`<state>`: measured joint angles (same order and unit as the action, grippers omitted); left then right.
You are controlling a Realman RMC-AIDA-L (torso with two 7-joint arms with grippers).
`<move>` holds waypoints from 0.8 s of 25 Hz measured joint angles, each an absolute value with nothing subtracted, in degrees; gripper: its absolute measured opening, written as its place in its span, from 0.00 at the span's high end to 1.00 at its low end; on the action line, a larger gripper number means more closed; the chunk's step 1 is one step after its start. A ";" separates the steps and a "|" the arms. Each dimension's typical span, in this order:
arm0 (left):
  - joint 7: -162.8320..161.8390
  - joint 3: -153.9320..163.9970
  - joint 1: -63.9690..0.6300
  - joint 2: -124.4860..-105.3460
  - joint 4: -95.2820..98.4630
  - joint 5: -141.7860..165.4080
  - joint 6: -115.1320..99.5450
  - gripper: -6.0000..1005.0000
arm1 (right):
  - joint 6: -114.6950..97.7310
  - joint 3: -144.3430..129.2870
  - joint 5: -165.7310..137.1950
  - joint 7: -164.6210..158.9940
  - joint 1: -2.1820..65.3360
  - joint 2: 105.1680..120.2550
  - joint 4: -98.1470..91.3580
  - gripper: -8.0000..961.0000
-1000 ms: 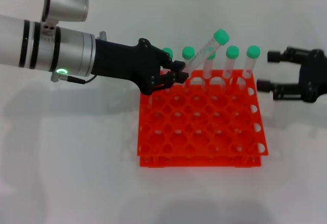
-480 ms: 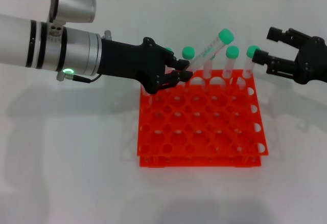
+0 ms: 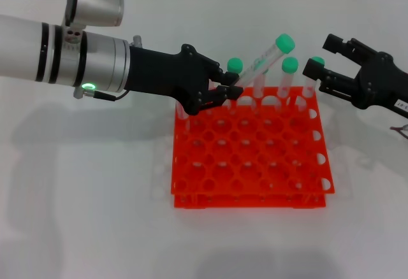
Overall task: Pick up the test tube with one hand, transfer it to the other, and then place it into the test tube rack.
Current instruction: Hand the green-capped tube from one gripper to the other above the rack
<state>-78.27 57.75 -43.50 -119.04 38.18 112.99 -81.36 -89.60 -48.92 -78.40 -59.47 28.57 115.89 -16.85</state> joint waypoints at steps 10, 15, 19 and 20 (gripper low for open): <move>-78.13 59.34 -44.24 -119.13 36.99 112.91 -79.49 0.81 | -91.57 -49.03 -77.10 -55.79 31.27 116.19 -11.18 0.12; -78.13 60.33 -44.47 -119.17 36.82 112.70 -79.04 0.81 | -91.83 -48.94 -77.06 -54.56 32.78 116.19 -9.13 0.12; -78.09 60.55 -44.62 -119.18 36.82 112.12 -78.62 0.81 | -92.23 -48.84 -76.66 -54.18 33.15 116.18 -8.25 0.12; -78.00 60.56 -44.63 -119.18 36.80 111.93 -78.57 0.81 | -92.34 -48.83 -76.42 -53.92 33.27 116.18 -7.91 0.12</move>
